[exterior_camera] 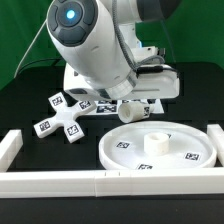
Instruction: Assemble round table
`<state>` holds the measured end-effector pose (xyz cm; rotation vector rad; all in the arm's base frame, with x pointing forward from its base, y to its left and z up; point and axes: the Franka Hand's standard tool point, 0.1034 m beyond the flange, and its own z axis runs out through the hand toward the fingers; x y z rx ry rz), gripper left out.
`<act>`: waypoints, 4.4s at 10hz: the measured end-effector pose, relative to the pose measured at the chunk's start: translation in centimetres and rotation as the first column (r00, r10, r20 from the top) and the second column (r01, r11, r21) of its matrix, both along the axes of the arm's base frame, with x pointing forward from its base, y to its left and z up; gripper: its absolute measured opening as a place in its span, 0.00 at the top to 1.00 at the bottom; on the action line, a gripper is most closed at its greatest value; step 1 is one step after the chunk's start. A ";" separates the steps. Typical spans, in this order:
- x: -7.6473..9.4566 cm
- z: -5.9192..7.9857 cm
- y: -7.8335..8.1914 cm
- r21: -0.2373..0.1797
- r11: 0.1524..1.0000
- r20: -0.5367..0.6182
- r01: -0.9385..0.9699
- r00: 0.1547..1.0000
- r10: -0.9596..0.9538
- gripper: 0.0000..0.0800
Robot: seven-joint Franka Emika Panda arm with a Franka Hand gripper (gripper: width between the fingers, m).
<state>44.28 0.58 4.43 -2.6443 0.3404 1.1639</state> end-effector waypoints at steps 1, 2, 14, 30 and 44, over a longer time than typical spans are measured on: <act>-0.4 -0.2 0.0 0.000 1.000 -0.013 -0.002 1.000 0.002 0.19; -0.7 -0.5 0.1 -0.003 1.000 -0.027 0.003 1.000 -0.003 0.19; -0.5 -2.2 1.3 0.009 0.999 -0.002 -0.032 0.999 0.032 0.19; -1.6 -3.5 1.5 0.043 0.998 -0.115 -0.039 0.992 0.044 0.19; 2.5 3.8 3.0 -0.046 0.996 0.304 -0.077 0.949 0.087 0.49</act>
Offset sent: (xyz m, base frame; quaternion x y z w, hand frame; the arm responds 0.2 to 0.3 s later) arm -0.0343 0.0101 -0.0437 -0.0050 0.0446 -0.0016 0.9990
